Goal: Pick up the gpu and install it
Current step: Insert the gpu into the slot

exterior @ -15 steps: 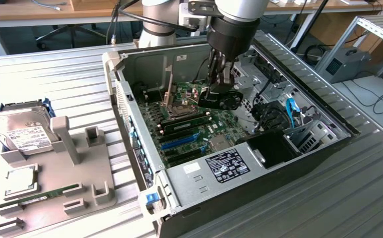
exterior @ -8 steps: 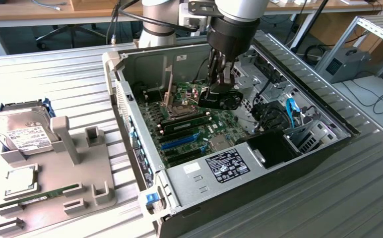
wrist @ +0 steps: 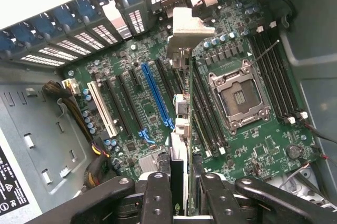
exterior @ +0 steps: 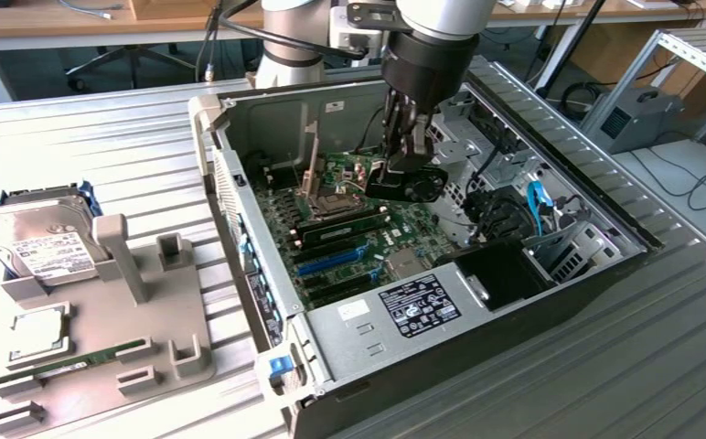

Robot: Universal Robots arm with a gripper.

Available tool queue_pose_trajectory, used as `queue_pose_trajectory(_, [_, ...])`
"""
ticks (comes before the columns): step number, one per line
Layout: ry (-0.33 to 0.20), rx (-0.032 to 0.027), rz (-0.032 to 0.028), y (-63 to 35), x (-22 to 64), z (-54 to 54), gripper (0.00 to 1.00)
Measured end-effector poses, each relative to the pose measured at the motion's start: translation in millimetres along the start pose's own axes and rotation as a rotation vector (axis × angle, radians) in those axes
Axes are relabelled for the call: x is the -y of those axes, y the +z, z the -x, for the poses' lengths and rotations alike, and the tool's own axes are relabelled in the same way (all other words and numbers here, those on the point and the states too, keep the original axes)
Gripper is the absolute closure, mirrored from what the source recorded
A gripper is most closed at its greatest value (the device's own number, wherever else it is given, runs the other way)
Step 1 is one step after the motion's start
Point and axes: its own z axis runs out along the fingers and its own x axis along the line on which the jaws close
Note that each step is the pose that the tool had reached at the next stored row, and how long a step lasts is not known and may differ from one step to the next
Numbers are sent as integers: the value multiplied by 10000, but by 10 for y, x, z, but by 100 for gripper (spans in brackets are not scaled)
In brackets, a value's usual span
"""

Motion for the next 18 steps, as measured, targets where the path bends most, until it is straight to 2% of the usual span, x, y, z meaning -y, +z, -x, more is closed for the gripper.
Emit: queue_pose_trajectory(18, [-461, -4, 13, 2, 2, 1, 74])
